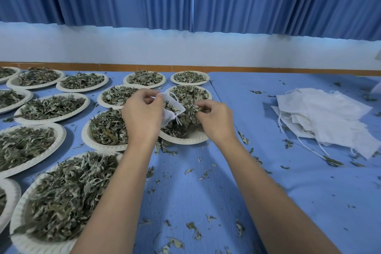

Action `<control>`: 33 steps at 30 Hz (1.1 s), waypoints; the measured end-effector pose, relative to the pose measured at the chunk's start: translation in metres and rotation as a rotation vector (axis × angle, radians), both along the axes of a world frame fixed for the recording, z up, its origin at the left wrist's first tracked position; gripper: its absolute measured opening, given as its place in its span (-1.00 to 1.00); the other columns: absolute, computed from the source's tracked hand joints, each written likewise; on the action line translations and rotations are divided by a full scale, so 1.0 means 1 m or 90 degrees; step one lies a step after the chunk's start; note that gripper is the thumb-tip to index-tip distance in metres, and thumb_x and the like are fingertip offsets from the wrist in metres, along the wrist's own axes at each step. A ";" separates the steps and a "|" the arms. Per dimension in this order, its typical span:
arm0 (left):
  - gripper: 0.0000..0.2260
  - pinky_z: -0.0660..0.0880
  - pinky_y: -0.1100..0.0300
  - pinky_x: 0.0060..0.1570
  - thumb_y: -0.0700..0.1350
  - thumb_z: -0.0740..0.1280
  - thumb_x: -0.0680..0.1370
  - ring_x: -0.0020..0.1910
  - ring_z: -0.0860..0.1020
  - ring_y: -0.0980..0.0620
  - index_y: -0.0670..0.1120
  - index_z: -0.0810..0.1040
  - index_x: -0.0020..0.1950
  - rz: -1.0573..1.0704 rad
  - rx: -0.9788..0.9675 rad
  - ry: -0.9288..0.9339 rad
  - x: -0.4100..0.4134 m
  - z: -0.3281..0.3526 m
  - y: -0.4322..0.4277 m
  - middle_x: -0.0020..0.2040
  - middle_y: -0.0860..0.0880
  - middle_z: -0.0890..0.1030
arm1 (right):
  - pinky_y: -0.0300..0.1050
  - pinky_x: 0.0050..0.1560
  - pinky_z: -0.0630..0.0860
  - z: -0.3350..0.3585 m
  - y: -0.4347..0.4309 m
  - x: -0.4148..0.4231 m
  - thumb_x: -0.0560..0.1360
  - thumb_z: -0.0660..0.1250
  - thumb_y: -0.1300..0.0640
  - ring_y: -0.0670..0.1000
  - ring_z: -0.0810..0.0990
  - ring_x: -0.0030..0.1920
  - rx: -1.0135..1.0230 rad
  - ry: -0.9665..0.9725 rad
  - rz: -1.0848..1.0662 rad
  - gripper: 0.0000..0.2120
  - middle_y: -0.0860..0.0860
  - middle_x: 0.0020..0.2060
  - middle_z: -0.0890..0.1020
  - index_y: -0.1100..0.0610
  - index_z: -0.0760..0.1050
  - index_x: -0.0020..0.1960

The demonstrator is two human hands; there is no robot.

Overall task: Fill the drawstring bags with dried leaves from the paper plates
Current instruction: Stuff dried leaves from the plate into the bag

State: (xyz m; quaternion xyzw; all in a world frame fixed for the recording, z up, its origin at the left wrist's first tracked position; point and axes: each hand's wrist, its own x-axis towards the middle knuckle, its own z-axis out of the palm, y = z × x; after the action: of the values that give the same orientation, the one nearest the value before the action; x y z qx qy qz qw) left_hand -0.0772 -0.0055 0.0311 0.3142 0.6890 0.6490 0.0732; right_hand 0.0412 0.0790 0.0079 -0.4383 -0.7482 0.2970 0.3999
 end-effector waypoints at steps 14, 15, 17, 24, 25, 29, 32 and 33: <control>-0.92 0.45 0.39 -0.36 -0.05 0.36 0.54 -0.35 0.52 0.19 -0.03 0.59 -0.11 0.004 -0.066 0.106 0.011 -0.014 0.011 -0.26 0.01 0.61 | -0.29 -0.09 0.42 0.000 0.012 0.000 0.47 0.39 0.23 -0.31 0.50 -0.22 -0.094 0.257 -0.078 -0.75 -0.27 -0.26 0.52 0.12 0.61 0.15; -0.92 0.39 0.44 -0.40 -0.04 0.36 0.53 -0.36 0.50 0.22 -0.02 0.59 -0.13 0.011 -0.076 0.106 0.012 -0.015 0.012 -0.28 0.04 0.59 | -0.27 -0.06 0.43 0.001 0.011 0.000 0.47 0.39 0.23 -0.30 0.52 -0.18 -0.104 0.278 -0.070 -0.74 -0.24 -0.23 0.55 0.13 0.61 0.15; -0.91 0.37 0.39 -0.39 -0.05 0.36 0.53 -0.35 0.49 0.20 -0.01 0.58 -0.16 0.016 -0.085 0.087 0.015 -0.017 0.014 -0.33 0.10 0.54 | -0.18 0.03 0.50 0.002 0.009 -0.001 0.47 0.39 0.24 -0.17 0.59 -0.03 -0.133 0.323 -0.047 -0.74 -0.11 -0.07 0.64 0.14 0.59 0.17; -0.89 0.54 0.12 -0.21 -0.08 0.38 0.51 -0.24 0.59 0.01 -0.04 0.57 -0.20 0.018 -0.065 -0.019 0.015 -0.017 0.023 -0.23 -0.04 0.63 | -0.29 -0.22 0.53 0.007 -0.002 -0.008 0.47 0.37 0.34 -0.16 0.62 -0.21 -0.251 0.493 0.090 -0.85 -0.10 -0.25 0.66 0.15 0.61 -0.02; -0.90 0.57 0.03 -0.12 -0.09 0.38 0.51 -0.20 0.61 -0.05 -0.05 0.58 -0.20 0.015 -0.056 -0.046 0.015 -0.017 0.023 -0.23 -0.05 0.63 | -0.25 -0.20 0.55 0.006 -0.003 -0.008 0.47 0.36 0.35 -0.10 0.62 -0.19 -0.261 0.497 0.096 -0.82 -0.05 -0.22 0.66 0.22 0.60 0.06; -0.89 0.60 -0.09 -0.04 -0.18 0.37 0.52 -0.20 0.62 -0.10 -0.10 0.57 -0.21 -0.043 0.018 -0.223 0.016 -0.012 0.021 -0.19 -0.11 0.64 | -0.28 -0.24 0.55 0.003 -0.007 -0.012 0.46 0.35 0.39 -0.14 0.62 -0.25 -0.278 0.478 0.112 -0.76 -0.04 -0.25 0.64 0.26 0.56 0.11; -0.82 0.62 0.11 -0.33 -0.21 0.35 0.55 -0.36 0.56 0.02 -0.12 0.55 -0.27 -0.095 0.077 -0.324 0.020 -0.009 0.020 -0.34 -0.07 0.60 | -0.30 -0.20 0.56 -0.001 -0.008 -0.012 0.45 0.35 0.39 -0.20 0.61 -0.28 -0.231 0.409 0.109 -0.79 -0.09 -0.27 0.64 0.13 0.60 -0.02; -0.81 0.62 0.16 -0.36 -0.20 0.35 0.55 -0.36 0.54 0.04 -0.11 0.55 -0.27 -0.108 0.085 -0.352 0.021 -0.008 0.020 -0.33 -0.07 0.59 | -0.32 -0.18 0.55 -0.002 -0.007 -0.011 0.45 0.36 0.38 -0.23 0.60 -0.28 -0.212 0.385 0.101 -0.76 -0.12 -0.28 0.64 0.05 0.59 -0.10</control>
State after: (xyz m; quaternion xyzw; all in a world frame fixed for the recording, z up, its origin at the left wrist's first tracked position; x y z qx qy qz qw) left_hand -0.0564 0.0146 0.0228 0.1862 0.5700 0.7453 0.2916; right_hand 0.0299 0.0718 0.0056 -0.3300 -0.5694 0.5613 0.5018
